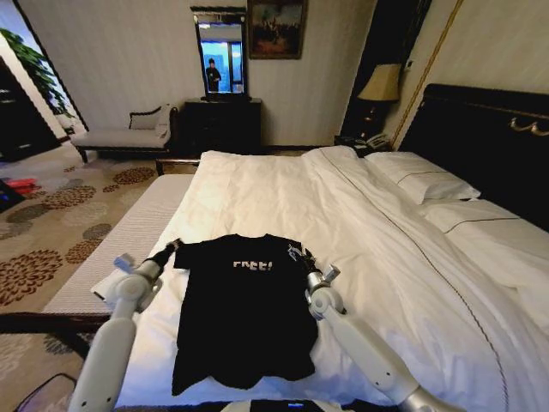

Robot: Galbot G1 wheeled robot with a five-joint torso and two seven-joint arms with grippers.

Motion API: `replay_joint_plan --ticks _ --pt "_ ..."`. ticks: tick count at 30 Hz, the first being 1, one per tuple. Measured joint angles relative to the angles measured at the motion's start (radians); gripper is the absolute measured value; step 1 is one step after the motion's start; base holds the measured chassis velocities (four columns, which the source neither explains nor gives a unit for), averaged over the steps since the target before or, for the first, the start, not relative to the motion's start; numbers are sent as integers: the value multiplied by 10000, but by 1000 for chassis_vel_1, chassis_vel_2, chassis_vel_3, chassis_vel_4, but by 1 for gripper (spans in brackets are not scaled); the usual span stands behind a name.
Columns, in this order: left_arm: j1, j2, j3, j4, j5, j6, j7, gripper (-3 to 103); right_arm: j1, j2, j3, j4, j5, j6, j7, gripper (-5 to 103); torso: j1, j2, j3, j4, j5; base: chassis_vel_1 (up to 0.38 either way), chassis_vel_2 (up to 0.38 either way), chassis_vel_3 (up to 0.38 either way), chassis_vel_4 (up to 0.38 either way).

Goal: Fold the clothes on the bed.

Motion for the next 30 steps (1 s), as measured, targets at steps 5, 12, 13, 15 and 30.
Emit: replay_joint_plan --ticks 5,12,13,15,30 --pt "-340 -138 746 345 372 -19 0 1 -53 -1 55 18 -38 0 0 100 1 0 0 -1 1 0 0 0 0" --pt "-994 -693 1720 1516 1219 -208 55 1 -78 58 92 56 -143 0 10 100 0 1 1 4 0 0 0 0 0" --pt "-1121 -829 1823 1698 1330 -222 56 1 -81 60 96 47 -151 0 13 100 0 1 0 3 0 0 0 0 0" --pt "-1237 -955 1916 1852 1431 -234 57 1 -83 61 99 31 -156 0 15 100 0 1 1 2 -1 0 0 0 0" --pt "-1590 -1421 1759 1696 1203 -272 109 18 -118 40 121 -19 -196 7 26 100 0 1 1 2 -1 0 0 0 0"
